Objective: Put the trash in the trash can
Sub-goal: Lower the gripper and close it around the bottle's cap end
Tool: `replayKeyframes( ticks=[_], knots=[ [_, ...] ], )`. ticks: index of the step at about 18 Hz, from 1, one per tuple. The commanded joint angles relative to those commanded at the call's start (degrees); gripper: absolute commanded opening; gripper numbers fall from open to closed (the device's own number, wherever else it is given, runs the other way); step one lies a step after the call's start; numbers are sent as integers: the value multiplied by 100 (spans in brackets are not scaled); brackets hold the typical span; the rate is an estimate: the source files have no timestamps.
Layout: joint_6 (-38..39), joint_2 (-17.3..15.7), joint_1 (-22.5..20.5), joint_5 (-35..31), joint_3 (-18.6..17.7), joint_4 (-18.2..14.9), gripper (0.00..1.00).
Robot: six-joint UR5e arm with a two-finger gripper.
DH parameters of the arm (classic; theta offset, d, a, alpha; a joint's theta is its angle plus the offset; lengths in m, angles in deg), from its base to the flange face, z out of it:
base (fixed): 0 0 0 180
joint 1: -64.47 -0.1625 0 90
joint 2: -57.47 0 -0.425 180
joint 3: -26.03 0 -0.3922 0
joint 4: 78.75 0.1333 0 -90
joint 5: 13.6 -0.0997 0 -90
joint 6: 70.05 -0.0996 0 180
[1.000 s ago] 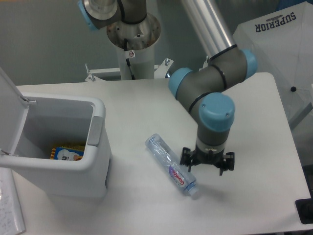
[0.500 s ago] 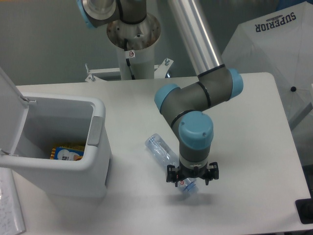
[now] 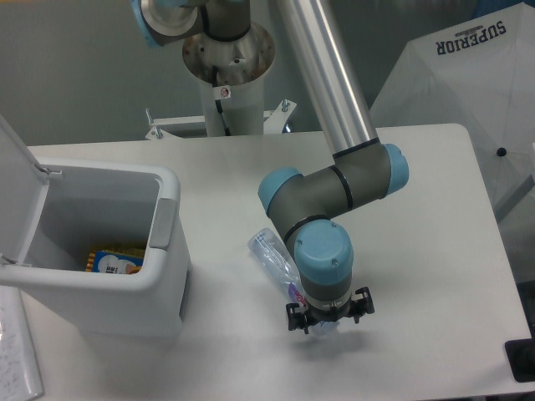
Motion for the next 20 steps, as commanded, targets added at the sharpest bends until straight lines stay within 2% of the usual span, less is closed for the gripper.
replayKeyframes(
  ticks=[3, 7, 11, 16, 17, 20],
  knots=[
    [422, 88, 9, -140, 9, 0, 100],
    [616, 150, 35, -194, 18, 0, 85],
    [625, 150, 53, -194, -35, 0, 63],
    [766, 114, 105, -150, -18, 0, 12],
    [766, 106, 105, -141, -18, 0, 7],
    [766, 70, 105, -123, 0, 0, 6]
  ],
)
